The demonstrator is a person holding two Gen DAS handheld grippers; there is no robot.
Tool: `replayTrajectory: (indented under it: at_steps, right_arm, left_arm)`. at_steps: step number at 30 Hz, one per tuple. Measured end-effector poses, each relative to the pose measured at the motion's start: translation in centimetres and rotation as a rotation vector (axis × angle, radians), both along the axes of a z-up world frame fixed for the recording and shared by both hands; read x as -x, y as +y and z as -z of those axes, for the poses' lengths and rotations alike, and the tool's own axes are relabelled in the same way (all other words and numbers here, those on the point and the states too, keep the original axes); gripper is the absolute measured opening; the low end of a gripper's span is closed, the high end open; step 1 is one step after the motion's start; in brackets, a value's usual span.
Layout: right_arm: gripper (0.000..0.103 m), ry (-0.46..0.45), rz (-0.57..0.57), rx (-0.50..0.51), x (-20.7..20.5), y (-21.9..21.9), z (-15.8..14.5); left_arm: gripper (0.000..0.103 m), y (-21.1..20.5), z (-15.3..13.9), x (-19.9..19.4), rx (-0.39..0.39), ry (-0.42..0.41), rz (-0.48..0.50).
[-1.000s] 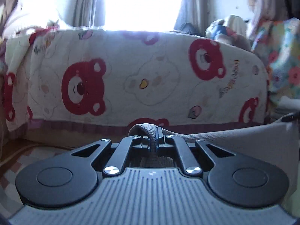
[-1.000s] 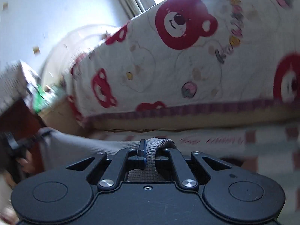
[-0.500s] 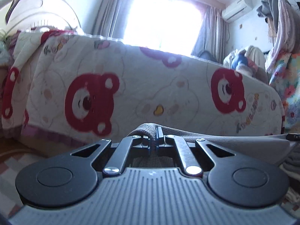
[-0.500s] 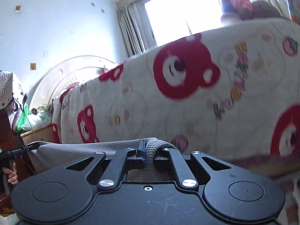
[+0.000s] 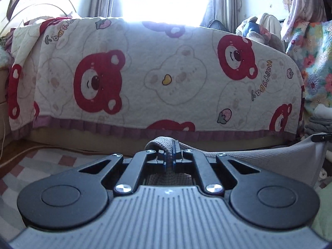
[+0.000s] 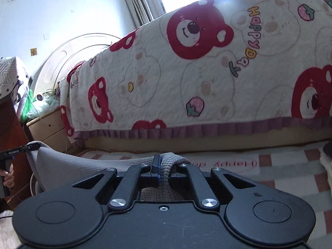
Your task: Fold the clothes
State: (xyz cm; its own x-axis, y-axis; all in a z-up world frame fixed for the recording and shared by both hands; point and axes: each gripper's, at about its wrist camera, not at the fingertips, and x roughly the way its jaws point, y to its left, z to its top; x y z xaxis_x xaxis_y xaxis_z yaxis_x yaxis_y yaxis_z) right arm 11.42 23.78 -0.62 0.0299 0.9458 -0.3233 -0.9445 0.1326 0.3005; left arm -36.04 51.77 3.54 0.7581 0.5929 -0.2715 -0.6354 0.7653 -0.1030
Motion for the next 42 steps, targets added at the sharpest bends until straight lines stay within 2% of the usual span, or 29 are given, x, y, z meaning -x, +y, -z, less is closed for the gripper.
replayTrajectory:
  at_steps: [6,7,10,13,15,17,19,20,22,24,26,29,30,34,36,37,39,41,42]
  right_arm:
    - [0.006,-0.007,0.002,0.105,-4.6,10.7,-2.1]
    - [0.006,-0.014,0.013,0.102,-5.2,12.5,-2.8]
    - [0.006,-0.096,0.037,0.037,-5.8,15.9,-5.4]
    - [0.006,-0.135,0.045,-0.110,-5.1,14.7,-7.7]
    - [0.006,-0.186,0.032,-0.191,-3.5,12.2,-7.7]
    - [0.007,-0.276,0.004,-0.209,-1.2,9.3,-6.1]
    - [0.007,-0.326,-0.032,-0.165,1.0,6.7,-2.2]
    - [0.008,-0.278,-0.034,-0.109,1.5,5.7,0.7]
    - [0.008,-0.184,-0.037,0.007,2.4,3.8,6.6]
    - [0.008,-0.107,-0.031,0.149,3.5,2.3,12.7]
    - [0.008,-0.054,-0.026,0.287,4.3,1.4,17.2]
    - [0.009,0.053,0.007,0.344,3.9,0.1,19.5]
    - [0.017,0.088,0.015,0.336,3.5,-0.2,19.4]
    - [0.019,0.208,0.001,0.307,1.8,-1.0,18.6]
    - [0.035,0.275,0.006,0.297,0.8,-0.7,18.4]
    - [0.036,0.309,0.008,0.289,0.4,-0.6,18.4]
    - [0.036,0.365,0.012,0.273,-0.2,0.0,18.6]
    - [0.035,0.394,-0.007,0.287,0.0,1.0,18.8]
    - [0.011,0.404,-0.021,0.296,0.1,1.4,18.8]
  left_arm:
    - [0.005,7.9,0.1,-5.7,0.033,0.026,-0.078]
    - [0.005,9.2,0.1,-6.7,0.031,0.014,-0.090]
    - [0.005,10.3,-1.3,-6.9,-0.019,-0.102,-0.106]
    - [0.005,11.2,-2.7,-6.9,-0.073,-0.224,-0.120]
    - [0.005,10.2,-2.8,-5.4,-0.094,-0.282,-0.109]
    - [0.005,8.0,-1.5,-3.6,-0.140,-0.277,-0.102]
    - [0.005,5.6,1.5,-2.1,-0.166,-0.208,-0.092]
    - [0.005,4.8,3.5,-1.5,-0.150,-0.150,-0.084]
    - [0.005,4.3,8.0,-0.8,-0.024,0.019,-0.061]
    - [0.005,4.9,12.5,-0.8,0.137,0.220,-0.017]
    - [0.005,4.9,15.7,-1.1,0.224,0.379,0.044]
    - [0.005,4.7,16.7,-1.4,0.260,0.453,0.089]
    - [0.005,4.7,16.7,-1.3,0.282,0.442,0.092]
    - [0.006,6.4,17.8,-0.1,0.448,0.357,0.046]
    - [0.006,7.3,18.5,0.8,0.548,0.311,0.013]
    - [0.006,7.6,18.8,1.2,0.587,0.284,0.008]
    - [0.006,7.9,18.7,1.8,0.614,0.241,0.001]
    - [0.010,8.0,18.7,1.8,0.621,0.213,0.003]
    - [0.014,8.2,18.7,1.7,0.622,0.206,0.006]
